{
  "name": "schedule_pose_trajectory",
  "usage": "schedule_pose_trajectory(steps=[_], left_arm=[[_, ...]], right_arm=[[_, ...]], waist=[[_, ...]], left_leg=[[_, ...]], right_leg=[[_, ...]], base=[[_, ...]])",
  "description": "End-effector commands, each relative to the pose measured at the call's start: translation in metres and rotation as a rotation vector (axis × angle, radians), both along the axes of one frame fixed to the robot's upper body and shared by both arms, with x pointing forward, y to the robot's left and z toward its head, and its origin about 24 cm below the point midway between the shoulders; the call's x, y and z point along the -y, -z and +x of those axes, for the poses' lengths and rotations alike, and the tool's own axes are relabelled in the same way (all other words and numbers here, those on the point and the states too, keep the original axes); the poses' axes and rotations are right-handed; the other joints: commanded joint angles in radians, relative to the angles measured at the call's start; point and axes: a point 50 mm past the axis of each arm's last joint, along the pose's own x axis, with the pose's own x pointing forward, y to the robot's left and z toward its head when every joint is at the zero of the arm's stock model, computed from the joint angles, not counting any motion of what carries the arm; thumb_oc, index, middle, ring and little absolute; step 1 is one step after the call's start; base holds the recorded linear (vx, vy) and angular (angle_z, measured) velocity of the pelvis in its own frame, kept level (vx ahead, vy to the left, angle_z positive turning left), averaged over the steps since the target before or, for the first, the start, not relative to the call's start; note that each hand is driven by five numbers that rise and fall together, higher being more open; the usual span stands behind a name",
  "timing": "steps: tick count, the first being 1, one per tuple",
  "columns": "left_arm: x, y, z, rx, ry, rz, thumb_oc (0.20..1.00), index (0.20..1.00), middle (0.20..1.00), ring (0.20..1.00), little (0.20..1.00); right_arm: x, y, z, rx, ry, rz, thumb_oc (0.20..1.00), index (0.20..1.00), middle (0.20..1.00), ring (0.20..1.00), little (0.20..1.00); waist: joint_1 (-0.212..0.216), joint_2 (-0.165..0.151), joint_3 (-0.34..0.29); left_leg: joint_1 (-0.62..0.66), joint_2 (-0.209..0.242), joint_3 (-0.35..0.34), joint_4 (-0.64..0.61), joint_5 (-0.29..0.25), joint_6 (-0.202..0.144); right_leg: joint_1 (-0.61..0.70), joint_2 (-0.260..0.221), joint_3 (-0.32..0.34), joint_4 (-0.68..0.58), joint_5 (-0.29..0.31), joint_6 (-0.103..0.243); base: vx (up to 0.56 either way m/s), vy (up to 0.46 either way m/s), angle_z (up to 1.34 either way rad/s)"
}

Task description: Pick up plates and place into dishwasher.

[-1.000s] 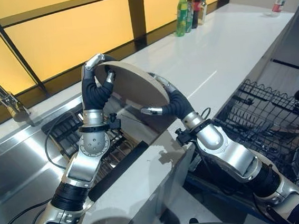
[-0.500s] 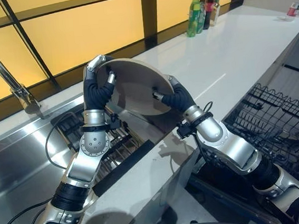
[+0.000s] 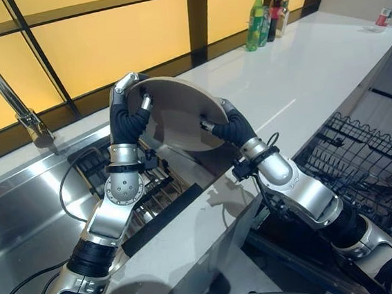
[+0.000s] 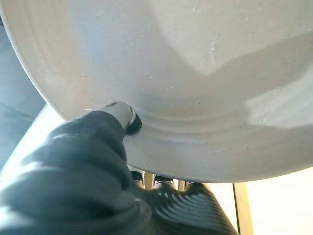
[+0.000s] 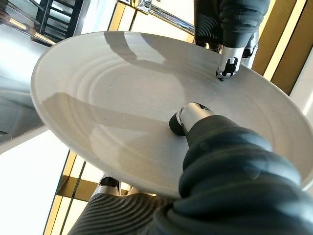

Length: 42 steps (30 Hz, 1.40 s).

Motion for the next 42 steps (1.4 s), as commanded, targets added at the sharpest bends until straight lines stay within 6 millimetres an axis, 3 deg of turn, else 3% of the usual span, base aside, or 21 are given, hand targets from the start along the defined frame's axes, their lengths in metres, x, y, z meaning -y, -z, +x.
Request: schedule_pose_trajectory(steps=[1, 5, 12, 23, 29, 32, 36, 42], left_arm=[[-0.009, -0.029, 0.001, 0.122, 0.009, -0.069, 1.000, 1.000, 1.000, 1.000, 1.000], [-0.041, -0.028, -0.003, 0.140, -0.120, -0.104, 1.000, 1.000, 1.000, 1.000, 1.000], [-0.078, -0.023, -0.011, 0.129, -0.279, -0.094, 1.000, 1.000, 1.000, 1.000, 1.000], [-0.121, -0.007, -0.028, 0.048, -0.417, -0.069, 1.000, 1.000, 1.000, 1.000, 1.000], [-0.141, -0.002, -0.038, 0.000, -0.473, -0.049, 1.000, 1.000, 1.000, 1.000, 1.000], [-0.151, 0.001, -0.041, -0.033, -0.494, -0.048, 1.000, 1.000, 1.000, 1.000, 1.000], [-0.159, 0.002, -0.040, -0.055, -0.530, -0.038, 1.000, 1.000, 1.000, 1.000, 1.000], [-0.177, 0.006, -0.046, -0.094, -0.632, -0.034, 1.000, 1.000, 1.000, 1.000, 1.000]], right_arm=[[0.022, -0.039, 0.005, 0.205, 0.073, 0.008, 0.200, 0.200, 0.200, 0.200, 0.200], [0.064, -0.043, 0.013, 0.270, 0.265, -0.025, 0.200, 0.200, 0.200, 0.200, 0.200], [0.134, -0.041, 0.012, 0.375, 0.623, -0.237, 0.200, 0.200, 0.200, 0.200, 0.200], [0.220, -0.020, -0.005, 0.340, 0.976, -0.494, 0.200, 0.200, 0.200, 0.200, 0.200], [0.256, -0.010, -0.016, 0.340, 1.157, -0.642, 0.200, 0.200, 0.200, 0.200, 0.200], [0.270, -0.001, -0.025, 0.305, 1.215, -0.665, 0.200, 0.200, 0.200, 0.200, 0.200], [0.278, 0.012, -0.028, 0.270, 1.254, -0.702, 0.200, 0.200, 0.200, 0.200, 0.200], [0.293, 0.022, -0.035, 0.205, 1.287, -0.770, 0.200, 0.200, 0.200, 0.200, 0.200]], waist=[[-0.004, -0.002, -0.042], [-0.013, 0.001, -0.045], [-0.033, 0.007, -0.052], [-0.051, 0.003, -0.039], [-0.051, 0.002, -0.015], [-0.054, -0.002, -0.005], [-0.062, -0.003, 0.014], [-0.058, 0.012, 0.043]], left_leg=[[-0.049, -0.101, -0.026, 0.016, -0.005, 0.080], [-0.053, -0.100, -0.023, 0.022, -0.008, 0.081], [-0.052, -0.099, -0.011, 0.021, -0.009, 0.080], [-0.049, -0.098, 0.008, 0.047, -0.037, 0.083], [-0.046, -0.099, 0.006, 0.053, -0.039, 0.098], [-0.050, -0.102, -0.003, 0.059, -0.038, 0.099], [-0.049, -0.084, -0.004, 0.065, -0.046, 0.084], [-0.080, -0.031, -0.008, 0.083, -0.040, 0.041]], right_leg=[[0.022, -0.009, -0.017, 0.165, -0.166, 0.040], [0.014, -0.008, -0.005, 0.167, -0.161, 0.039], [0.008, -0.009, 0.016, 0.160, -0.146, 0.041], [0.001, -0.021, 0.050, 0.153, -0.138, 0.053], [-0.033, -0.005, 0.047, 0.237, -0.153, 0.054], [-0.037, -0.005, 0.068, 0.222, -0.145, 0.056], [-0.043, -0.026, 0.104, 0.184, -0.110, 0.084], [-0.035, -0.026, 0.067, 0.155, -0.126, 0.072]], base=[[0.00, 0.000, 0.00], [0.00, 0.000, 0.00], [0.01, 0.006, -0.02], [0.05, 0.045, -0.09], [0.04, -0.002, -0.07], [0.06, -0.145, -0.01], [0.05, -0.232, -0.06], [0.02, -0.302, -0.09]])
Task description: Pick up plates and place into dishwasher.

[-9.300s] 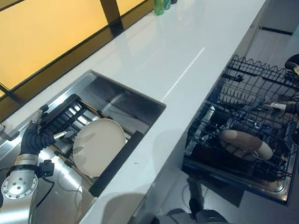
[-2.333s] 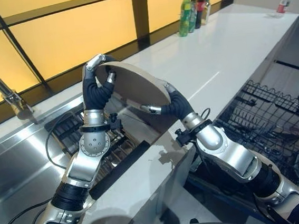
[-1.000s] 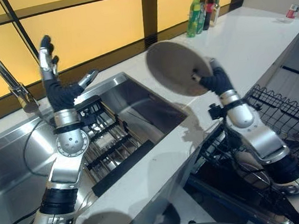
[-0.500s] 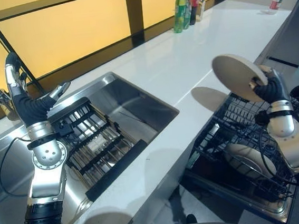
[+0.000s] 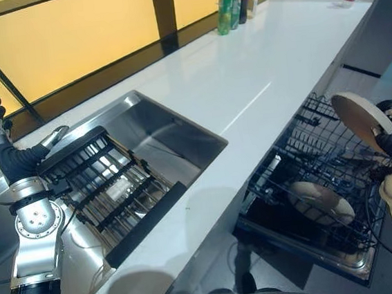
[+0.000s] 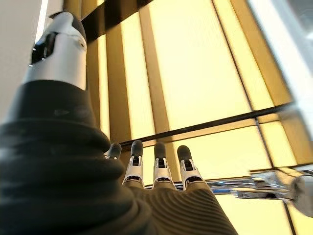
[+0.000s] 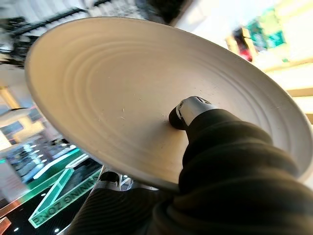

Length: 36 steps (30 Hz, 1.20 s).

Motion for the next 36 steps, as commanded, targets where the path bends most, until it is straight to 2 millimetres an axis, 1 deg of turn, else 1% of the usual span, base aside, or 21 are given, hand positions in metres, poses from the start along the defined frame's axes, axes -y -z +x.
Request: schedule_pose_trajectory(steps=[1, 2, 3, 5, 7, 8, 9, 11, 12, 15, 17, 19, 22, 29, 34, 36], left_arm=[[-0.019, -0.018, -0.003, 0.016, -0.063, 0.078, 1.000, 1.000, 1.000, 1.000, 1.000], [-0.021, -0.016, -0.002, 0.012, -0.071, 0.072, 1.000, 1.000, 1.000, 1.000, 1.000], [-0.021, -0.016, -0.002, 0.013, -0.073, 0.069, 1.000, 1.000, 1.000, 1.000, 1.000], [-0.018, -0.015, 0.001, 0.018, -0.077, 0.071, 1.000, 1.000, 1.000, 1.000, 1.000], [-0.016, -0.016, 0.004, 0.036, -0.081, 0.068, 1.000, 1.000, 1.000, 1.000, 1.000], [-0.013, -0.017, 0.009, 0.055, -0.084, 0.056, 1.000, 1.000, 1.000, 1.000, 1.000], [-0.011, -0.017, 0.011, 0.063, -0.087, 0.050, 1.000, 1.000, 1.000, 1.000, 1.000], [-0.006, -0.016, 0.016, 0.089, -0.093, 0.026, 1.000, 1.000, 1.000, 1.000, 1.000], [-0.004, -0.016, 0.017, 0.099, -0.095, 0.018, 1.000, 1.000, 1.000, 1.000, 1.000], [-0.001, -0.017, 0.018, 0.119, -0.108, 0.010, 1.000, 1.000, 1.000, 1.000, 1.000], [0.002, -0.016, 0.019, 0.129, -0.110, 0.001, 1.000, 1.000, 1.000, 1.000, 1.000], [0.003, -0.018, 0.019, 0.147, -0.112, -0.002, 1.000, 1.000, 1.000, 1.000, 1.000], [0.005, -0.023, 0.022, 0.163, -0.111, 0.005, 1.000, 1.000, 1.000, 1.000, 1.000], [0.000, -0.031, 0.026, 0.166, -0.119, 0.015, 1.000, 1.000, 1.000, 1.000, 1.000], [0.002, -0.041, 0.031, 0.187, -0.105, 0.046, 1.000, 1.000, 1.000, 1.000, 1.000], [0.002, -0.046, 0.035, 0.193, -0.103, 0.058, 1.000, 1.000, 1.000, 1.000, 1.000]], right_arm=[[0.012, -0.038, -0.001, 0.092, 0.016, -0.173, 0.200, 0.200, 0.200, 0.200, 0.200], [0.016, -0.039, -0.002, 0.093, 0.033, -0.186, 0.200, 0.200, 0.200, 0.200, 0.200], [0.017, -0.041, -0.002, 0.096, 0.038, -0.190, 0.200, 0.200, 0.200, 0.200, 0.200], [0.023, -0.047, 0.000, 0.113, 0.065, -0.213, 0.200, 0.200, 0.200, 0.200, 0.200], [0.026, -0.055, 0.003, 0.135, 0.075, -0.224, 0.200, 0.200, 0.200, 0.200, 0.200], [0.026, -0.062, 0.008, 0.159, 0.079, -0.230, 0.200, 0.200, 0.200, 0.200, 0.200], [0.027, -0.067, 0.010, 0.169, 0.079, -0.235, 0.200, 0.200, 0.200, 0.200, 0.200], [0.028, -0.081, 0.016, 0.193, 0.082, -0.258, 0.200, 0.200, 0.200, 0.200, 0.200], [0.029, -0.084, 0.019, 0.200, 0.081, -0.264, 0.200, 0.200, 0.200, 0.200, 0.200], [0.028, -0.090, 0.025, 0.205, 0.072, -0.265, 0.200, 0.200, 0.200, 0.200, 0.200], [0.027, -0.091, 0.029, 0.193, 0.064, -0.265, 0.200, 0.200, 0.200, 0.200, 0.200], [0.024, -0.089, 0.035, 0.180, 0.046, -0.258, 0.200, 0.200, 0.200, 0.200, 0.200], [0.023, -0.090, 0.041, 0.167, 0.027, -0.256, 0.200, 0.200, 0.200, 0.200, 0.200], [0.017, -0.082, 0.046, 0.106, -0.012, -0.240, 0.200, 0.200, 0.200, 0.200, 0.200], [0.013, -0.066, 0.056, -0.036, -0.061, -0.151, 0.200, 0.200, 0.200, 0.200, 0.200], [0.013, -0.056, 0.061, -0.143, -0.071, -0.119, 0.200, 0.200, 0.200, 0.200, 0.200]], waist=[[-0.006, -0.002, -0.050], [-0.009, 0.008, -0.037], [-0.011, 0.013, -0.033], [-0.014, 0.035, -0.003], [-0.020, 0.050, 0.026], [-0.027, 0.065, 0.062], [-0.032, 0.073, 0.074], [-0.044, 0.103, 0.120], [-0.047, 0.114, 0.134], [-0.053, 0.137, 0.172], [-0.055, 0.146, 0.189], [-0.055, 0.152, 0.206], [-0.051, 0.150, 0.220], [-0.048, 0.129, 0.242], [-0.041, 0.123, 0.280], [-0.038, 0.119, 0.295]], left_leg=[[-0.125, -0.049, -0.057, 0.099, -0.024, 0.039], [-0.145, -0.038, -0.058, 0.111, -0.016, 0.028], [-0.154, -0.034, -0.060, 0.116, -0.014, 0.024], [-0.186, -0.018, -0.066, 0.124, -0.005, 0.009], [-0.218, -0.015, -0.074, 0.132, 0.007, -0.002], [-0.250, -0.012, -0.079, 0.143, 0.021, -0.011], [-0.267, -0.012, -0.083, 0.150, 0.026, -0.014], [-0.315, -0.012, -0.087, 0.172, 0.043, -0.023], [-0.332, -0.013, -0.088, 0.179, 0.048, -0.025], [-0.372, -0.013, -0.089, 0.195, 0.058, -0.029], [-0.387, -0.011, -0.086, 0.196, 0.064, -0.031], [-0.400, -0.006, -0.076, 0.191, 0.071, -0.032], [-0.411, -0.001, -0.065, 0.187, 0.075, -0.032], [-0.440, 0.001, -0.059, 0.214, 0.072, -0.032], [-0.476, -0.003, -0.055, 0.228, 0.078, -0.026], [-0.486, -0.004, -0.052, 0.232, 0.079, -0.025]], right_leg=[[-0.027, -0.046, -0.013, 0.160, -0.136, 0.070], [-0.039, -0.040, -0.021, 0.169, -0.143, 0.060], [-0.047, -0.038, -0.024, 0.175, -0.146, 0.057], [-0.074, -0.023, -0.041, 0.196, -0.168, 0.039], [-0.102, -0.017, -0.048, 0.216, -0.178, 0.030], [-0.134, -0.011, -0.053, 0.238, -0.184, 0.021], [-0.153, -0.009, -0.054, 0.253, -0.188, 0.017], [-0.211, -0.002, -0.055, 0.299, -0.202, 0.004], [-0.232, 0.000, -0.055, 0.315, -0.207, 0.000], [-0.280, 0.007, -0.053, 0.346, -0.217, -0.011], [-0.297, 0.009, -0.053, 0.352, -0.220, -0.016], [-0.311, 0.012, -0.054, 0.352, -0.221, -0.020], [-0.315, 0.016, -0.063, 0.348, -0.227, -0.028], [-0.325, 0.024, -0.084, 0.367, -0.237, -0.041], [-0.349, 0.028, -0.089, 0.374, -0.230, -0.047], [-0.353, 0.031, -0.090, 0.373, -0.228, -0.051]], base=[[-0.06, -0.270, -0.01], [-0.07, -0.227, 0.01], [-0.11, -0.239, 0.07], [-0.12, -0.211, 0.18], [-0.20, -0.135, 0.20], [-0.22, -0.096, 0.08], [-0.27, -0.072, 0.03], [-0.19, -0.017, 0.04], [-0.13, -0.019, 0.01], [-0.09, -0.037, -0.02], [-0.05, -0.027, -0.01], [-0.06, -0.041, -0.05], [-0.05, -0.043, -0.07], [0.00, -0.073, -0.02], [-0.03, -0.070, 0.04], [-0.02, -0.069, 0.01]])
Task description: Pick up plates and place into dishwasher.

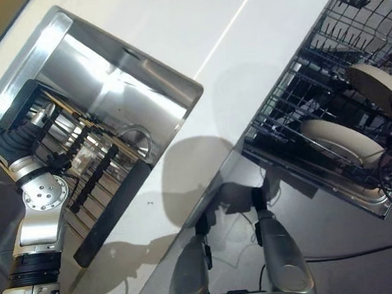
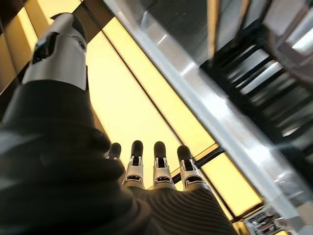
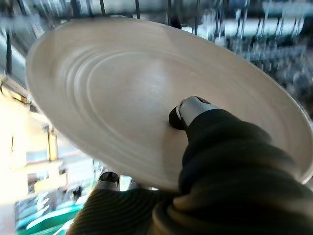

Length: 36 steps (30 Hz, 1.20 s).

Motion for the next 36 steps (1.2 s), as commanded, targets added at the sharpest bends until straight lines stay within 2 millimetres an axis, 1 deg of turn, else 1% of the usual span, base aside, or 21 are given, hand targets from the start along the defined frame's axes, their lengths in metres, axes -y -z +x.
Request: schedule_pose_trajectory(steps=[1, 3, 8, 10, 14, 17, 20, 23, 24, 25, 26, 32, 36], left_arm=[[-0.004, -0.027, 0.002, 0.066, -0.002, 0.113, 1.000, 1.000, 1.000, 1.000, 1.000], [-0.003, -0.035, 0.006, 0.071, 0.005, 0.125, 1.000, 1.000, 1.000, 1.000, 1.000], [-0.003, -0.048, 0.012, 0.087, 0.018, 0.156, 1.000, 1.000, 1.000, 1.000, 1.000], [-0.003, -0.051, 0.014, 0.090, 0.017, 0.163, 1.000, 1.000, 1.000, 1.000, 1.000], [0.000, -0.057, 0.019, 0.092, 0.029, 0.181, 1.000, 1.000, 1.000, 1.000, 1.000], [-0.002, -0.061, 0.019, 0.094, 0.025, 0.186, 1.000, 1.000, 1.000, 1.000, 1.000], [-0.002, -0.060, 0.021, 0.085, 0.030, 0.187, 1.000, 1.000, 1.000, 1.000, 1.000], [0.000, -0.059, 0.022, 0.077, 0.036, 0.183, 1.000, 1.000, 1.000, 1.000, 1.000], [0.000, -0.059, 0.022, 0.077, 0.037, 0.181, 1.000, 1.000, 1.000, 1.000, 1.000], [0.000, -0.059, 0.022, 0.076, 0.039, 0.179, 1.000, 1.000, 1.000, 1.000, 1.000], [0.000, -0.059, 0.022, 0.075, 0.040, 0.176, 1.000, 1.000, 1.000, 1.000, 1.000], [-0.002, -0.058, 0.020, 0.066, 0.045, 0.170, 1.000, 1.000, 1.000, 1.000, 1.000], [-0.002, -0.057, 0.019, 0.061, 0.054, 0.169, 1.000, 1.000, 1.000, 1.000, 1.000]], right_arm=[[-0.002, 0.005, 0.009, -0.143, -0.029, 0.020, 0.200, 0.200, 0.200, 0.200, 0.200], [0.007, 0.010, 0.011, -0.224, 0.027, -0.002, 0.200, 0.200, 0.200, 0.200, 0.200], [0.017, 0.010, 0.018, -0.268, 0.098, 0.041, 0.200, 0.200, 0.200, 0.200, 0.200], [0.018, 0.007, 0.020, -0.257, 0.117, 0.059, 0.200, 0.200, 0.200, 0.200, 0.200], [0.036, 0.003, 0.016, -0.210, 0.244, 0.074, 0.200, 0.200, 0.200, 0.200, 0.200], [0.040, -0.001, 0.013, -0.189, 0.305, 0.064, 0.200, 0.200, 0.200, 0.200, 0.200], [0.044, -0.012, 0.012, -0.126, 0.367, 0.026, 0.200, 0.200, 0.200, 0.200, 0.200], [0.047, -0.019, 0.013, -0.093, 0.388, -0.008, 0.200, 0.200, 0.200, 0.200, 0.200], [0.047, -0.021, 0.013, -0.088, 0.394, -0.020, 0.457, 0.457, 0.457, 0.457, 0.457], [0.048, -0.024, 0.012, -0.077, 0.403, -0.037, 0.787, 0.787, 0.787, 0.787, 0.787], [0.050, -0.026, 0.010, -0.068, 0.414, -0.050, 1.000, 1.000, 1.000, 1.000, 1.000], [0.055, -0.028, 0.004, -0.020, 0.450, -0.068, 1.000, 1.000, 1.000, 1.000, 1.000], [0.055, -0.030, 0.002, 0.001, 0.450, -0.058, 1.000, 1.000, 1.000, 1.000, 1.000]], waist=[[0.016, -0.049, -0.009], [0.026, -0.050, 0.006], [0.045, -0.045, 0.040], [0.045, -0.042, 0.049], [0.053, -0.028, 0.079], [0.053, -0.024, 0.083], [0.054, -0.015, 0.083], [0.058, -0.006, 0.083], [0.058, -0.003, 0.083], [0.059, 0.000, 0.083], [0.059, 0.002, 0.083], [0.058, 0.003, 0.083], [0.055, -0.003, 0.083]], left_leg=[[-0.124, -0.011, -0.030, 0.027, 0.102, 0.016], [-0.129, -0.012, -0.028, 0.030, 0.104, 0.016], [-0.164, -0.017, -0.033, 0.055, 0.105, 0.021], [-0.174, -0.020, -0.033, 0.064, 0.105, 0.023], [-0.205, -0.020, -0.032, 0.094, 0.107, 0.025], [-0.227, -0.021, -0.030, 0.104, 0.109, 0.028], [-0.250, -0.021, -0.027, 0.114, 0.112, 0.031], [-0.258, -0.023, -0.025, 0.119, 0.114, 0.032], [-0.261, -0.023, -0.024, 0.121, 0.114, 0.032], [-0.261, -0.024, -0.023, 0.121, 0.115, 0.032], [-0.259, -0.025, -0.022, 0.120, 0.115, 0.033], [-0.254, -0.028, -0.019, 0.119, 0.117, 0.037], [-0.249, -0.031, -0.021, 0.120, 0.115, 0.039]], right_leg=[[0.059, -0.003, -0.047, 0.038, -0.139, -0.001], [0.061, -0.005, -0.057, 0.036, -0.137, -0.005], [0.038, -0.009, -0.077, 0.047, -0.128, -0.011], [0.031, -0.008, -0.078, 0.051, -0.127, -0.013], [0.013, -0.007, -0.084, 0.065, -0.125, -0.016], [-0.002, -0.005, -0.088, 0.065, -0.122, -0.017], [-0.020, -0.005, -0.091, 0.066, -0.117, -0.019], [-0.024, -0.004, -0.093, 0.067, -0.117, -0.019], [-0.027, -0.004, -0.094, 0.069, -0.117, -0.020], [-0.026, -0.005, -0.095, 0.069, -0.118, -0.020], [-0.024, -0.006, -0.096, 0.069, -0.120, -0.021], [-0.021, -0.008, -0.102, 0.069, -0.116, -0.022], [-0.013, -0.010, -0.101, 0.064, -0.111, -0.021]], base=[[-0.01, -0.084, -0.02], [0.00, -0.103, -0.01], [-0.02, -0.111, 0.01], [-0.01, -0.076, -0.01], [-0.01, -0.085, -0.06], [0.00, -0.072, 0.01], [0.00, -0.040, -0.03], [0.00, -0.006, -0.02], [0.00, 0.000, 0.00], [0.00, 0.016, -0.05], [0.00, 0.014, -0.04], [0.00, 0.000, 0.00], [0.00, 0.000, 0.01]])
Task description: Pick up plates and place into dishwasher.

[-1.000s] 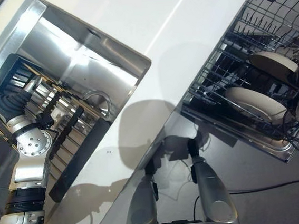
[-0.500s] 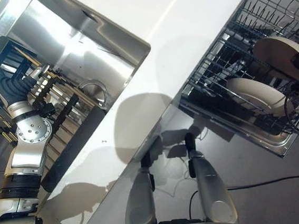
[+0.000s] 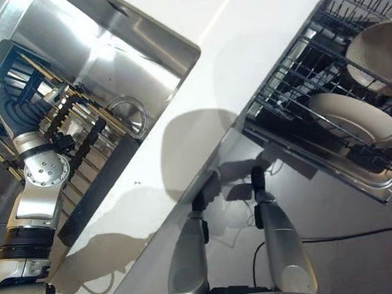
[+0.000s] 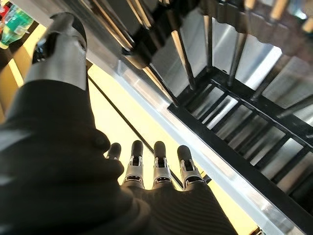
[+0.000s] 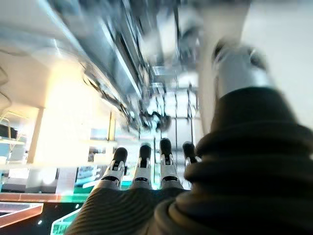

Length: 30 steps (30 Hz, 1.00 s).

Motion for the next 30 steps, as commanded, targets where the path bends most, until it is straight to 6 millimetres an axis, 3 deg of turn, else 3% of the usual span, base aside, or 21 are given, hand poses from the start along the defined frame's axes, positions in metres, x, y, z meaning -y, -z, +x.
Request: schedule_pose_trajectory(steps=[1, 14, 20, 24, 30], left_arm=[[-0.010, -0.032, -0.009, 0.100, -0.010, 0.037, 1.000, 1.000, 1.000, 1.000, 1.000], [-0.012, -0.027, -0.013, 0.082, -0.006, 0.036, 1.000, 1.000, 1.000, 1.000, 1.000], [-0.016, -0.018, -0.017, 0.072, -0.019, 0.016, 1.000, 1.000, 1.000, 1.000, 1.000], [-0.016, -0.001, -0.021, 0.052, -0.037, -0.011, 1.000, 1.000, 1.000, 1.000, 1.000], [-0.014, 0.015, -0.025, 0.031, -0.037, -0.060, 1.000, 1.000, 1.000, 1.000, 1.000]], right_arm=[[0.000, 0.001, -0.002, -0.026, 0.012, -0.048, 1.000, 1.000, 1.000, 1.000, 1.000], [-0.005, 0.006, -0.006, 0.057, -0.004, -0.002, 1.000, 1.000, 1.000, 1.000, 1.000], [-0.019, -0.007, -0.010, 0.332, -0.035, -0.027, 1.000, 1.000, 1.000, 1.000, 1.000], [-0.033, -0.011, -0.020, 0.571, -0.063, -0.029, 1.000, 1.000, 1.000, 1.000, 1.000], [-0.039, -0.010, -0.030, 0.738, -0.060, -0.019, 1.000, 1.000, 1.000, 1.000, 1.000]], waist=[[0.000, -0.027, 0.009], [-0.008, -0.047, 0.009], [-0.023, -0.047, 0.008], [-0.044, -0.040, -0.004], [-0.062, -0.022, -0.020]], left_leg=[[-0.119, -0.037, -0.020, -0.006, 0.135, 0.068], [-0.093, -0.037, -0.012, -0.013, 0.132, 0.072], [-0.082, -0.039, -0.008, -0.014, 0.125, 0.078], [-0.072, -0.045, 0.002, -0.016, 0.113, 0.082], [-0.061, -0.054, 0.015, -0.009, 0.102, 0.084]], right_leg=[[0.074, -0.005, -0.056, 0.048, -0.161, 0.000], [0.096, -0.008, -0.060, 0.041, -0.152, 0.004], [0.097, -0.007, -0.052, 0.048, -0.153, 0.006], [0.095, -0.007, -0.037, 0.048, -0.156, 0.009], [0.096, -0.014, -0.018, 0.047, -0.158, 0.011]], base=[[0.00, 0.009, 0.03], [0.00, 0.001, 0.01], [0.00, 0.040, 0.00], [0.01, 0.108, 0.00], [-0.01, 0.122, -0.08]])
